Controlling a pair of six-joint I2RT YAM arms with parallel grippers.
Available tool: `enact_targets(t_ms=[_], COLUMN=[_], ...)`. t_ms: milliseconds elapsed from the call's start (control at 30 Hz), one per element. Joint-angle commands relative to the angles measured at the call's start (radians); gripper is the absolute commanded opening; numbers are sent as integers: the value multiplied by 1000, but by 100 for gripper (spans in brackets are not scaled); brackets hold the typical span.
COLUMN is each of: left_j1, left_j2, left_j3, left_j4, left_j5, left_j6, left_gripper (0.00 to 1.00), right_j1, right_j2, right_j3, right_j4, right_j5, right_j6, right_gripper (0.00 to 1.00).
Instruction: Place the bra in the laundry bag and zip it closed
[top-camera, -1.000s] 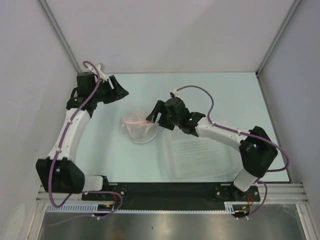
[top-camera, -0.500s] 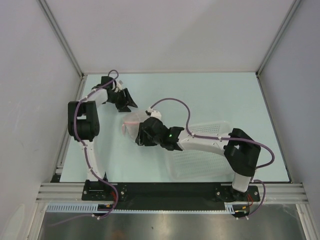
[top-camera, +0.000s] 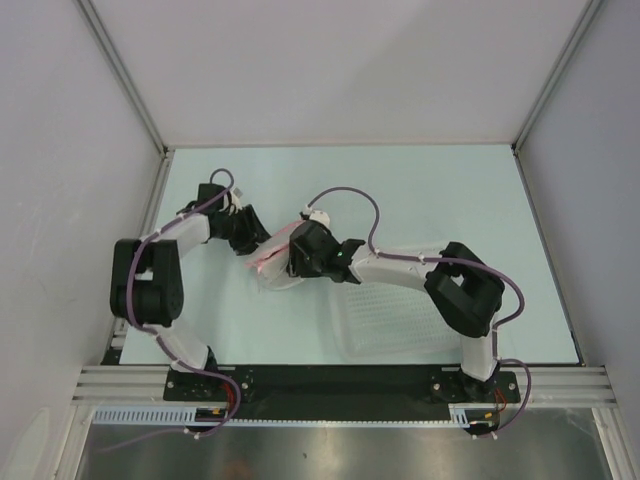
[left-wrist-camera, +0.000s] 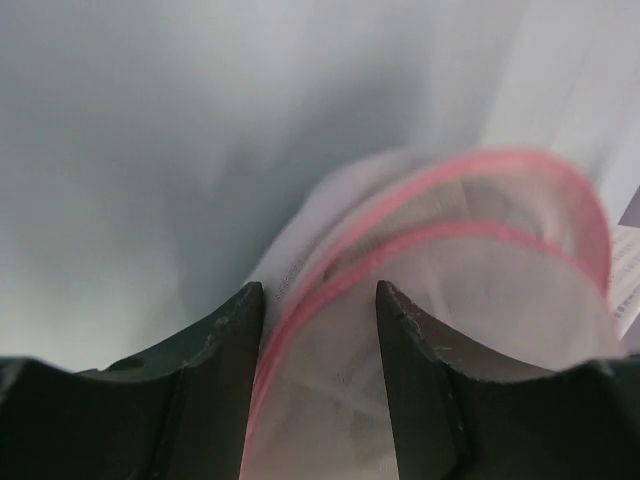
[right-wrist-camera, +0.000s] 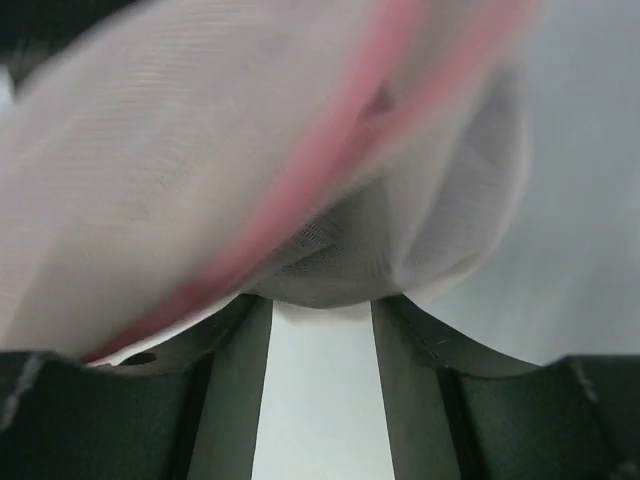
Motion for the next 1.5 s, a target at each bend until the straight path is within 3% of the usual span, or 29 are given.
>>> enact_targets(t_ms=[0,233,500,700,767,900,967,1100,1367,1467], left_j1=[2,2,4,21,22,21,21,21,-16,-128], left_j2=[-191,-377,-432,-493,-529,-619,-694,-831,-997,-1017], left_j3=[-161,-404,-354,-294,-280,-280,-304,-349,-433,-436], left_j4=[108,244,197,122,91,27,15,-24,-53,-64], left_j5=[-11,-31,-117,-165,-174,-199,-199,-173,-24,-71], left_j6=[-114,-243,-202,-139,-110,-76,-73,-84,-107,-122], left_gripper=[54,55,56,61,63,64,64,63,59,58], right_j1=[-101,-234,-265,-277,-281,-284,-281,-245,-117,-106], right_j2=[42,170,49,-45,-95,-175,-218,-263,-286,-264], right_j3=[107,279,221,227,212,174,129,16,-101,-118], right_j4=[34,-44,-168,-331,-356,-321,-260,-92,72,110], right_j5=[15,-80,-46,82,106,-70,-247,-429,-307,-281], right_j6=[-68,-125,-168,-283,-320,-352,-312,-119,68,102], right_gripper=[50,51,59,75,86,100,100,100,95,87])
